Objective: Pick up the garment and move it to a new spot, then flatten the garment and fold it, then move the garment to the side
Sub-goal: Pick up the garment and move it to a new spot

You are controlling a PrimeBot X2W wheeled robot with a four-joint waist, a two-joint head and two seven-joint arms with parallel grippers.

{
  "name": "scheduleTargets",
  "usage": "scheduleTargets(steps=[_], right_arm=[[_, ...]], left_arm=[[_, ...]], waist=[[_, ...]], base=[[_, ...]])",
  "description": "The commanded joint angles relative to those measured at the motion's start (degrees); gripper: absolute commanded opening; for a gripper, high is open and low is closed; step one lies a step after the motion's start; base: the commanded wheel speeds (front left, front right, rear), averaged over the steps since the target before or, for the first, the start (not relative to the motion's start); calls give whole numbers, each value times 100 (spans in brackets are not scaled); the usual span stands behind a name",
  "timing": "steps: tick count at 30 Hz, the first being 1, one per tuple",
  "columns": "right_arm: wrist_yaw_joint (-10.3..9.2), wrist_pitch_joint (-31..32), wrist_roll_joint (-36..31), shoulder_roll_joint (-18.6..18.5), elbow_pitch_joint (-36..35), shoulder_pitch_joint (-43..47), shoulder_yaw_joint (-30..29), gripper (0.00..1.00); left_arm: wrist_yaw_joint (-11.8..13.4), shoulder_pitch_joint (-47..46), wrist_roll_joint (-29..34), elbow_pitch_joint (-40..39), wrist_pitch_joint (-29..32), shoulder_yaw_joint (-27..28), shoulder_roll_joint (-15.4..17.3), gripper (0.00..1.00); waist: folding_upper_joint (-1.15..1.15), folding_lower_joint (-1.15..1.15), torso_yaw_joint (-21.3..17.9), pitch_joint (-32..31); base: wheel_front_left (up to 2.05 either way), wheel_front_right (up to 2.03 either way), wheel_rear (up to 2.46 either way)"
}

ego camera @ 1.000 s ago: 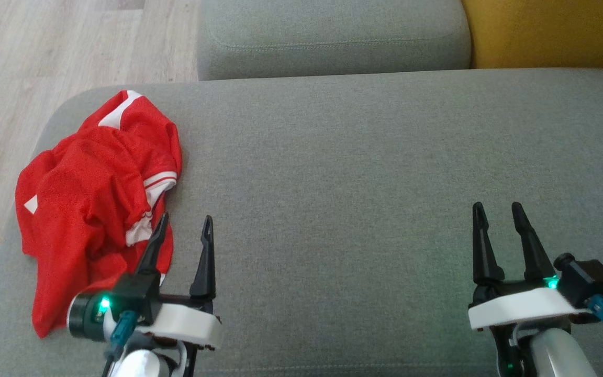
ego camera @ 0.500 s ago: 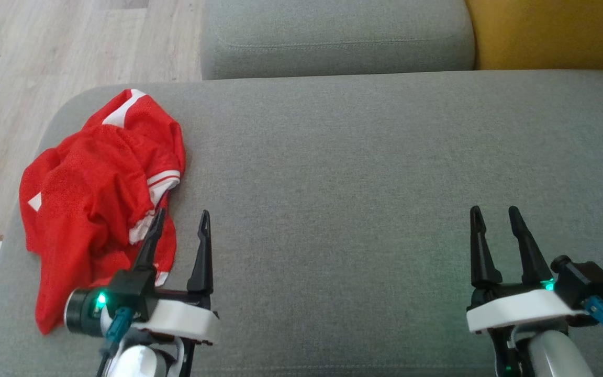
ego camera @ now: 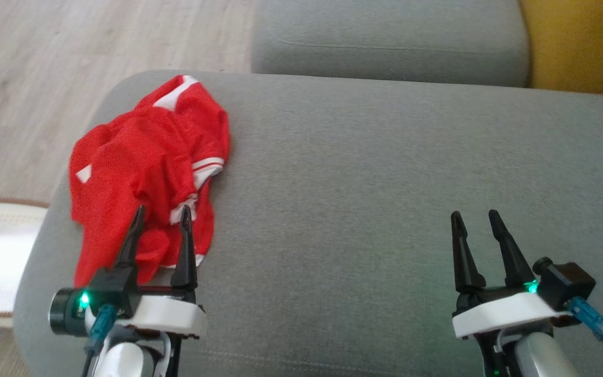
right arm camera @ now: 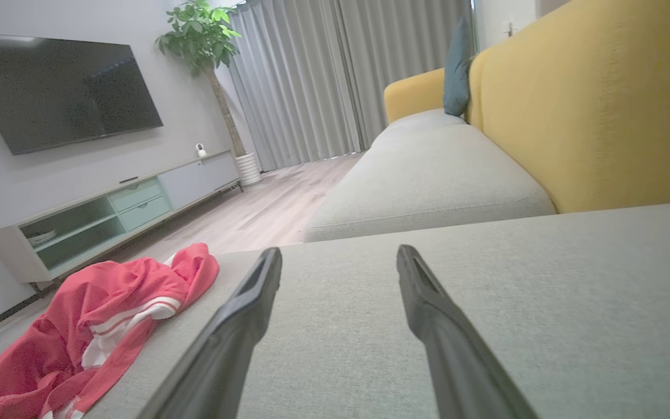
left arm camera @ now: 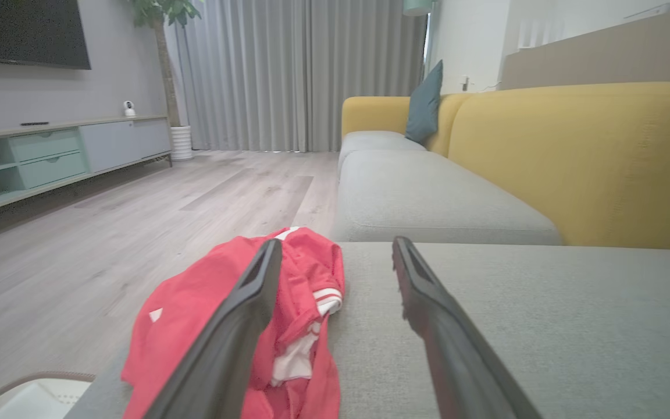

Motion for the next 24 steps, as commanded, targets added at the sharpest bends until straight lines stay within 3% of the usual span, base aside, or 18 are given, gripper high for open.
scheduleTargets(steps=[1,15,24], right_arm=[[44,-63,26,-49,-153,-278,157,100],[44,-63,199,-49,-111,-262,403,100],[44,-63,255,-49,-76,-269,456,100]], left_arm=[[-6,-208,71,-164,-70,237,5,100],[-39,-71,151,-180,-70,523,-21,100],[-69,9,159,-208,-70,639,-37,100]], waist=[[0,0,188,-17],[0,0,1107,-109],[0,0,1266,-141]], base=[[0,0,0],[0,0,0],[0,0,0]])
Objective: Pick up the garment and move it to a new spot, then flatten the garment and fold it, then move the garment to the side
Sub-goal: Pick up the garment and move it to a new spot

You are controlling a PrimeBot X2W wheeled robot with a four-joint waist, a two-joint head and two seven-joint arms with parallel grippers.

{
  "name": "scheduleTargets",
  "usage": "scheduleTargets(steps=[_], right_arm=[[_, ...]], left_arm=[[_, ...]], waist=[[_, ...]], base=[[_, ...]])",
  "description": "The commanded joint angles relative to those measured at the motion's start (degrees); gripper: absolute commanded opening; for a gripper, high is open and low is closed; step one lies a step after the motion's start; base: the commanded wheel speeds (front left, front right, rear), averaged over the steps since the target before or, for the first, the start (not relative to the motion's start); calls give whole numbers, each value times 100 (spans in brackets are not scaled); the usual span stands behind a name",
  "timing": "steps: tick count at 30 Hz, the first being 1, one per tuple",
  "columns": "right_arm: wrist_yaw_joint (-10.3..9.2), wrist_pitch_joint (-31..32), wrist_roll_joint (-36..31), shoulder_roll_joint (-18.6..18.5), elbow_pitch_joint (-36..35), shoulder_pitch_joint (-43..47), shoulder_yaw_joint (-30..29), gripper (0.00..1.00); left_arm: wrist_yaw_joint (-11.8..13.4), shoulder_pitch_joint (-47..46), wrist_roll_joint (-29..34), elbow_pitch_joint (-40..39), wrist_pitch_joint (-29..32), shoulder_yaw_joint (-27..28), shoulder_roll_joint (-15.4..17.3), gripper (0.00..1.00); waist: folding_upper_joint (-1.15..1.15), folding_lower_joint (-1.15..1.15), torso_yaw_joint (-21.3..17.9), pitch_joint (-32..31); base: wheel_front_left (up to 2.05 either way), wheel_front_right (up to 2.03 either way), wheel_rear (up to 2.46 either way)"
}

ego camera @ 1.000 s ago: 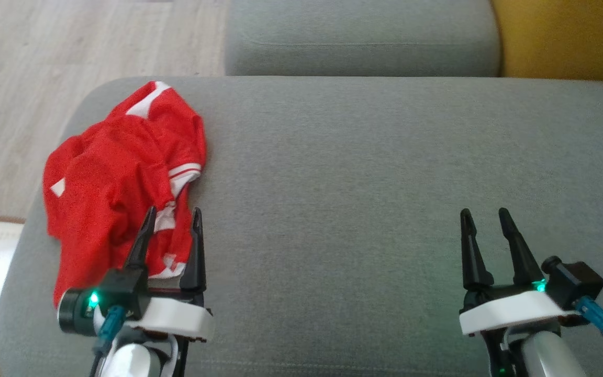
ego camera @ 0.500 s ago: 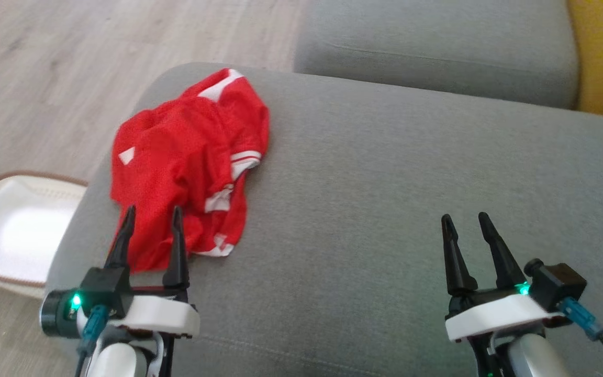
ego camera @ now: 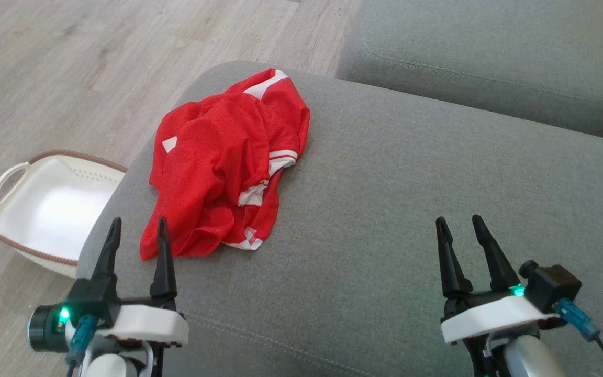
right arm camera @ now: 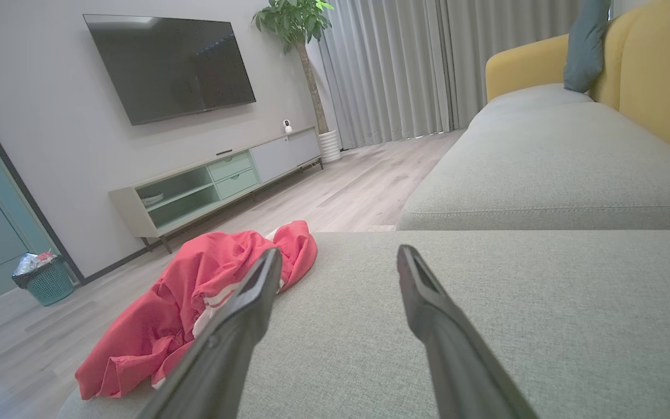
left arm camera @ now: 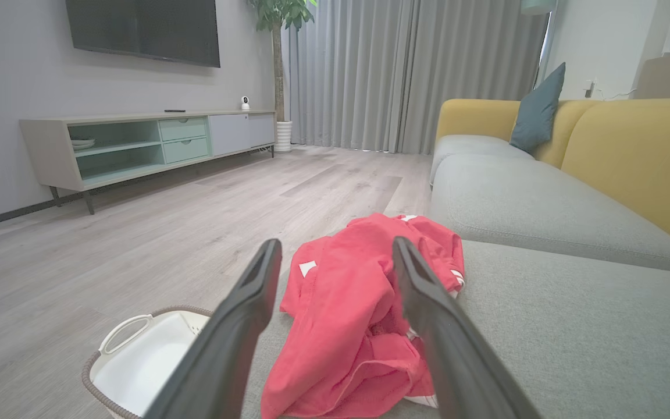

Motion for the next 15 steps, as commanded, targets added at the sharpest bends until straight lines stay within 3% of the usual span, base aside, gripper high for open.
scheduleTargets(steps=[1,15], right_arm=[[44,-63,26,-45,-151,-269,143,100],[44,-63,21,-45,-173,-265,178,100]], left_arm=[[-14,-221,64,-204,-70,218,-15,100],[-15,-229,66,-280,-70,309,-36,100]], waist=[[0,0,-11,-3],[0,0,-180,33]], base=[[0,0,0],[0,0,0]])
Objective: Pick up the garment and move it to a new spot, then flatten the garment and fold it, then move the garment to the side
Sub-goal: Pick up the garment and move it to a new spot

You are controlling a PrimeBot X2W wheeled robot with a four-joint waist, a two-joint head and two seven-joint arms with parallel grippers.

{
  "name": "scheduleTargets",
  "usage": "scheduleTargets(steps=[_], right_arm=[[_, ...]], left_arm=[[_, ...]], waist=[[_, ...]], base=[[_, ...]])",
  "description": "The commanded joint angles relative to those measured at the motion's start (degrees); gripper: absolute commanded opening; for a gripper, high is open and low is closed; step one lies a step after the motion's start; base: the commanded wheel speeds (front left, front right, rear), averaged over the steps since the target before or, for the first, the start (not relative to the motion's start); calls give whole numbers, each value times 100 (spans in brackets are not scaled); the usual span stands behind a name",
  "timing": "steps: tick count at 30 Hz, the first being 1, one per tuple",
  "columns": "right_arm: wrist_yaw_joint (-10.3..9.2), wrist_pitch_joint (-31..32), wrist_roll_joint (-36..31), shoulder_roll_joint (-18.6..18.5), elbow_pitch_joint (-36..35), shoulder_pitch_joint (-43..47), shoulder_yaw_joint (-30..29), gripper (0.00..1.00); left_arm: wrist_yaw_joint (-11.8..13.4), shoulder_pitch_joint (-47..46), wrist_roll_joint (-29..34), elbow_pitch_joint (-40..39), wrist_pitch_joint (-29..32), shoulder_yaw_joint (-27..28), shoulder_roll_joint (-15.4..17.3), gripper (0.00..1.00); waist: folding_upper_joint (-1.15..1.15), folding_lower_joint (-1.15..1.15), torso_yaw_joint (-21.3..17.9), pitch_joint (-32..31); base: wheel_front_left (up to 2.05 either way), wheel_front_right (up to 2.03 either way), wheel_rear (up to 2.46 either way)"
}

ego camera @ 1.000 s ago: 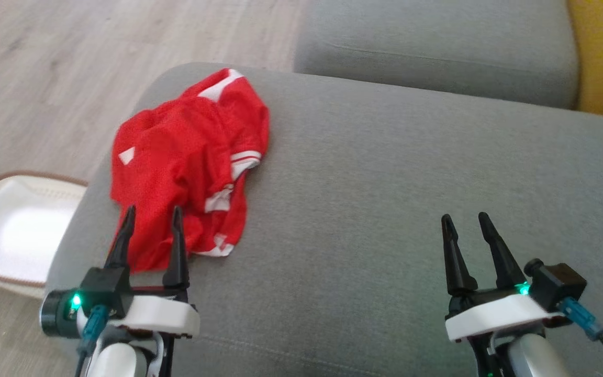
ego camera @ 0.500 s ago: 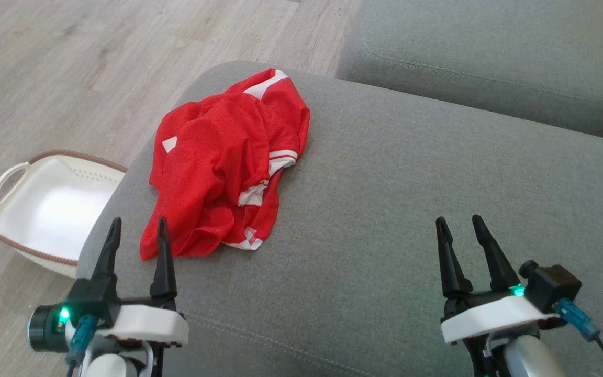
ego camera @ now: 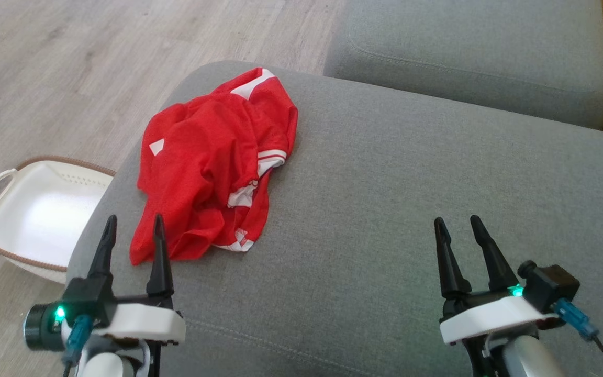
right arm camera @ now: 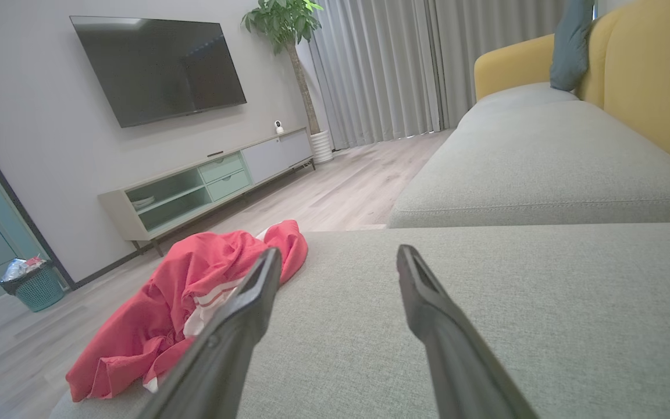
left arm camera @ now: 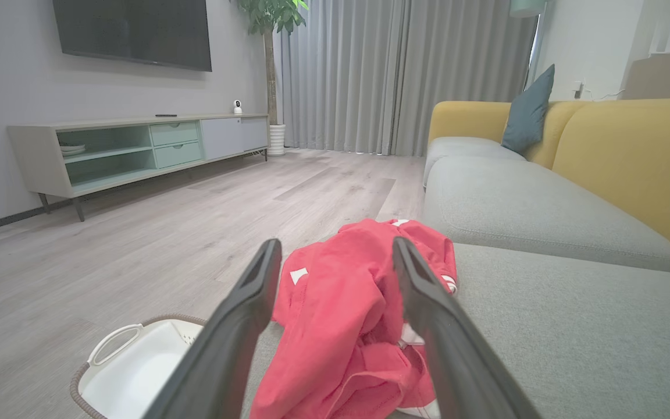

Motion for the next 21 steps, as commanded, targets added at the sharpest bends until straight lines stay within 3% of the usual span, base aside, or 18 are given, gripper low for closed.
scheduleTargets(steps=[1,10,16,21], right_arm=[[44,-63,6,-45,-189,-265,132,100],[44,-63,-166,-45,-343,-453,-142,100],[44,-63,-490,-45,-546,-760,-616,100],[44,-63,-728,-45,-714,-1035,-904,100]], left_arm=[[-18,-232,22,-227,-70,224,-19,100],[-266,-735,-21,-163,-70,493,210,100],[-873,-1981,-268,568,-50,738,821,100],[-1257,-3246,-826,1592,585,460,1324,100]], waist=[[0,0,-18,21],[0,0,-224,550],[0,0,-405,1318],[0,0,-542,1842]], base=[[0,0,0],[0,0,0],[0,0,0],[0,0,0]])
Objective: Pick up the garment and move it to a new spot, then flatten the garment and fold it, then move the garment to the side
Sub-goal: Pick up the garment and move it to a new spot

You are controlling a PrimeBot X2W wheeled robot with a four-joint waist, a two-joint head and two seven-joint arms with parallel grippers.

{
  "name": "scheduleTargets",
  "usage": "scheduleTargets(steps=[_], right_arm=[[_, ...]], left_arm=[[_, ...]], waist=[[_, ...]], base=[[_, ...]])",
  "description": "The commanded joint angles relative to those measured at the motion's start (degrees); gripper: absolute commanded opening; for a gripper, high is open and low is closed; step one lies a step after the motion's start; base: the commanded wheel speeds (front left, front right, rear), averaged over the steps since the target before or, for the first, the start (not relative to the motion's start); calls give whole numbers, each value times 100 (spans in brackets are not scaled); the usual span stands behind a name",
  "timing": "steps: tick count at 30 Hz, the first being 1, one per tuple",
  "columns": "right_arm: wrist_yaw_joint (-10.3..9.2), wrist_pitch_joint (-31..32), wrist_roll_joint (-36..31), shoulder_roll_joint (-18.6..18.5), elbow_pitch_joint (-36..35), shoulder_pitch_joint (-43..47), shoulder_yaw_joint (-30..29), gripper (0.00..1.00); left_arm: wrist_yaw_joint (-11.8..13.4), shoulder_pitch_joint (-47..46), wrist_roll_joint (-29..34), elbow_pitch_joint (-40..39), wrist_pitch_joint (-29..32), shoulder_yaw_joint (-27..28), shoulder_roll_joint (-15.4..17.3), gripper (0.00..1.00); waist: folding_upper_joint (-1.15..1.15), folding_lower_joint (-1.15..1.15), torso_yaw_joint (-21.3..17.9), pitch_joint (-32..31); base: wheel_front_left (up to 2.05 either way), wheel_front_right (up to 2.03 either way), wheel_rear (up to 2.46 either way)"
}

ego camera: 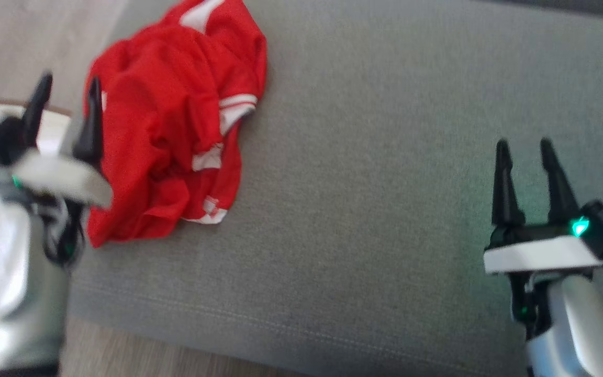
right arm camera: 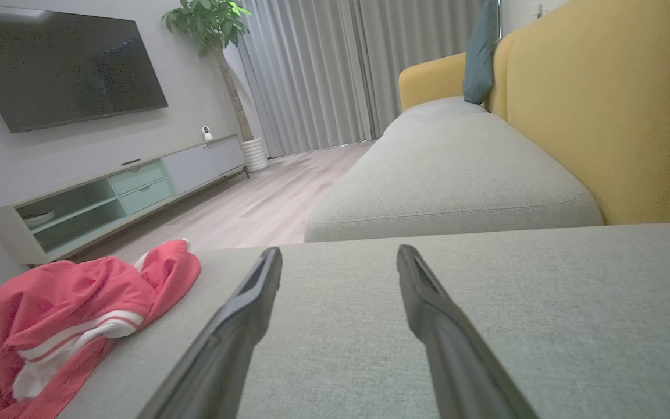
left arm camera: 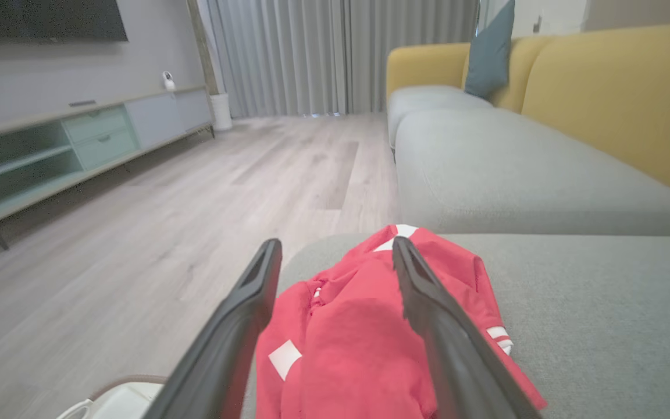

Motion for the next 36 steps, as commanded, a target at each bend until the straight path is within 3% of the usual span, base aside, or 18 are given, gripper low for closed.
scheduleTargets(steps=[1,7,13,27,28,29,36], right_arm=[[44,-61,-66,-33,-238,-266,92,100],[44,-42,-113,-33,-396,-495,73,100],[44,-39,-87,-33,-514,-478,192,100],[44,-27,-61,-33,-746,-518,278,100],[44,-28,-59,-33,-750,-522,273,100],[44,-29,-56,-33,-751,-524,268,100],[44,-38,-26,-33,-676,-533,223,100]], left_arm=[[-19,-523,-99,7,132,72,395,100],[-36,-1689,-1314,945,849,-1254,1121,100],[-37,-2439,-2396,1621,1304,-2090,1639,100],[-38,-3163,-3403,2646,1627,-3300,2072,100],[-38,-3184,-3470,2695,1631,-3366,2074,89],[-38,-3207,-3532,2750,1612,-3413,2077,0],[-38,-3433,-3773,3035,1069,-3628,2073,0]], waist=[[0,0,-170,373],[0,0,-428,744],[0,0,-660,978],[0,0,-988,1347],[0,0,-997,1358],[0,0,-1002,1365],[0,0,-924,1234]], base=[[0,0,0],[0,0,0],[0,0,0],[0,0,0],[0,0,0],[0,0,0],[0,0,0]])
